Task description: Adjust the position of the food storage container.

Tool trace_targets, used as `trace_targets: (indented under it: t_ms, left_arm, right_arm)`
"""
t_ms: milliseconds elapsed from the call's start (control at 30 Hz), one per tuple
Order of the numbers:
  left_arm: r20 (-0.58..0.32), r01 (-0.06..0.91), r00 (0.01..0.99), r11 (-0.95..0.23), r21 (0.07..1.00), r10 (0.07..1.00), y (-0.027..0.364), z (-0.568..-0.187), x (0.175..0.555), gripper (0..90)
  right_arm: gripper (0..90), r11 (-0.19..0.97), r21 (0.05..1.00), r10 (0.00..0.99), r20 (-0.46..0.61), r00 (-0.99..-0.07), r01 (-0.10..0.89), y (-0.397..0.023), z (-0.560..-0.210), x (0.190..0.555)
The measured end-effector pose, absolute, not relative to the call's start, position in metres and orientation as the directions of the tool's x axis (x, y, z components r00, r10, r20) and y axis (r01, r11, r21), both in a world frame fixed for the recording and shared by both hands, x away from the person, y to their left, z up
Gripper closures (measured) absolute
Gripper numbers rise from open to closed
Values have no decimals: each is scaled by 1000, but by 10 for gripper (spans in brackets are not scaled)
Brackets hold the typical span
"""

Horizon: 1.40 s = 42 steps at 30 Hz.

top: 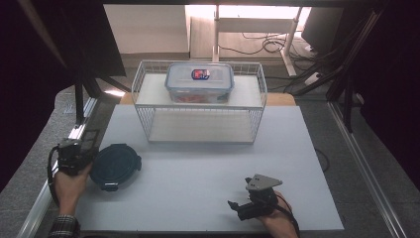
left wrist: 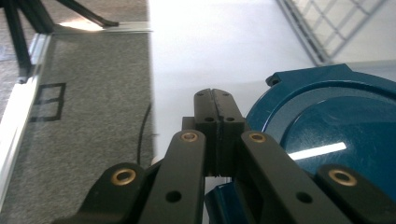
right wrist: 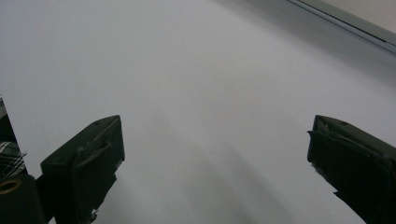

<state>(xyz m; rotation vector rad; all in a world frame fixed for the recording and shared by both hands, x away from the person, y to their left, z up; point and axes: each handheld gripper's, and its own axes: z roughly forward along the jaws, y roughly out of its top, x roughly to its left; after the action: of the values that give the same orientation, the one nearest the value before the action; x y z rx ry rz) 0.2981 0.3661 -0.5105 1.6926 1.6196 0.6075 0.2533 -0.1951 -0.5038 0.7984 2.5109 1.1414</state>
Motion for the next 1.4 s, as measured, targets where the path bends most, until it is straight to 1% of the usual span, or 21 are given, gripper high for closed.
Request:
trace_targets:
  t_ms: [100, 167, 267, 333, 467, 567, 633, 700, 833, 933, 1200, 1300, 1400]
  left_arm:
    - [-133, 662, 124, 18, 750, 983, 350, -509, 300, 900]
    - [-114, 666, 141, -10, 746, 983, 337, -507, 300, 900]
    - [-111, 665, 152, -19, 746, 982, 331, -507, 301, 900]
    - [-125, 669, 169, -21, 743, 978, 334, -507, 301, 900]
    - [-113, 690, 136, -12, 724, 984, 348, -510, 293, 900]
    - [-151, 708, 137, 10, 706, 979, 357, -514, 279, 900]
    - [-177, 715, 145, 20, 699, 974, 357, -516, 271, 900]
    - [-173, 717, 137, 22, 697, 975, 354, -517, 266, 900]
    - [-210, 722, 106, 70, 689, 972, 354, -517, 265, 900]
    - [-221, 723, 110, 74, 687, 969, 350, -517, 264, 900]
    - [-231, 732, 180, 27, 681, 956, 322, -516, 263, 900]
    - [-246, 737, 225, 1, 676, 943, 307, -516, 264, 900]
    - [-241, 736, 260, -31, 676, 935, 293, -515, 265, 900]
  right_arm:
    - [37, 539, 754, 585, -15, -811, 375, -195, -504, 253]
    - [37, 540, 753, 585, -17, -811, 375, -195, -505, 253]
    - [37, 539, 753, 586, -14, -810, 376, -196, -505, 253]
    - [37, 541, 752, 586, -16, -811, 377, -196, -504, 253]
    - [37, 540, 755, 586, -22, -810, 371, -199, -503, 252]
    - [37, 535, 757, 592, -20, -805, 375, -201, -502, 252]
    - [37, 536, 756, 593, -21, -805, 375, -201, -502, 253]
    - [37, 540, 754, 591, -23, -806, 374, -200, -502, 252]
    - [40, 553, 748, 585, -35, -811, 367, -198, -503, 252]
    - [41, 557, 742, 587, -34, -809, 372, -197, -504, 252]
    - [42, 557, 740, 588, -32, -808, 376, -198, -505, 253]
    - [42, 554, 741, 589, -27, -808, 379, -198, -505, 253]
    - [42, 552, 741, 591, -26, -806, 381, -198, -505, 253]
